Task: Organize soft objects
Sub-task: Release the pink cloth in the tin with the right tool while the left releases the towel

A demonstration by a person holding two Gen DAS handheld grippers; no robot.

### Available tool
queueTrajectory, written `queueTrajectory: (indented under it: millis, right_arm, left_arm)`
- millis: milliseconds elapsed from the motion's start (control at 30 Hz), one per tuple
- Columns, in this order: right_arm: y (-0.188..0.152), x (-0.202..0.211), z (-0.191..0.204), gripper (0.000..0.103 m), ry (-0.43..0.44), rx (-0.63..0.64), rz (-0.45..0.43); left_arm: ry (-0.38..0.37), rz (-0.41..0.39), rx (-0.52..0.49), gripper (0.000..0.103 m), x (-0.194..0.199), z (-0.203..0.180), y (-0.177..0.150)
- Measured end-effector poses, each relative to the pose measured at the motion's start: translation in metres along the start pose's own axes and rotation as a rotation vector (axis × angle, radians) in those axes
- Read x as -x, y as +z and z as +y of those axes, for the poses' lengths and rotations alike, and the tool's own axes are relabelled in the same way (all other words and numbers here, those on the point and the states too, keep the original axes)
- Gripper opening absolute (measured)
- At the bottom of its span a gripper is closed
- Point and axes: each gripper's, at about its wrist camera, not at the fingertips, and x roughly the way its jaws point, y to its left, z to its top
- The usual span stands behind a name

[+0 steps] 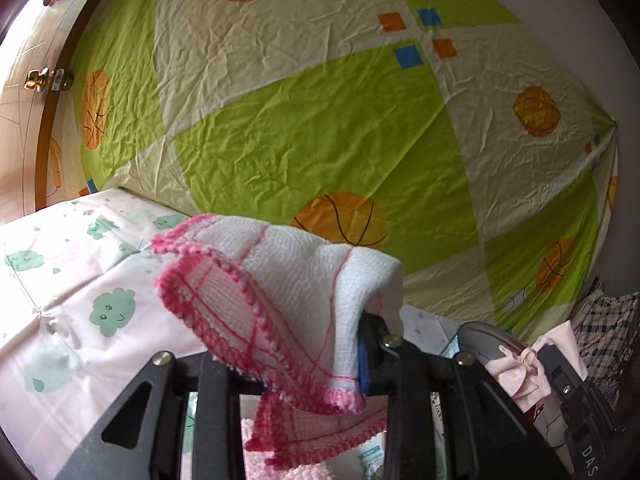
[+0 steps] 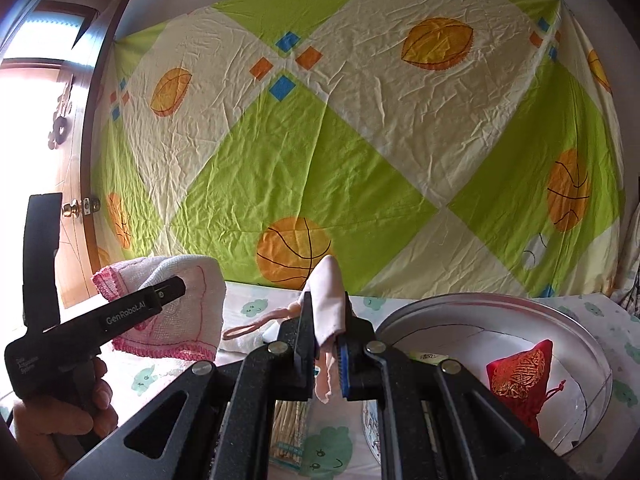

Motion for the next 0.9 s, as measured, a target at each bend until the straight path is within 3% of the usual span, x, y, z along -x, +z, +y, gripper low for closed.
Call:
queueTrajectory:
  millis: [500,900]
  right_arm:
    - [0.002,-0.002,-0.031,0.009,-0.059,-0.04,0.037]
    - [0.0,-0.003,-0.057,0.009,-0.101,-0.057,0.065]
  left_arm:
    - [-0.016,-0.042,-0.09,0.03,0.012,-0.044,-0.014]
    - [-0.033,-0.026,-0.086,0.03,0.012,-0.064,-0.024]
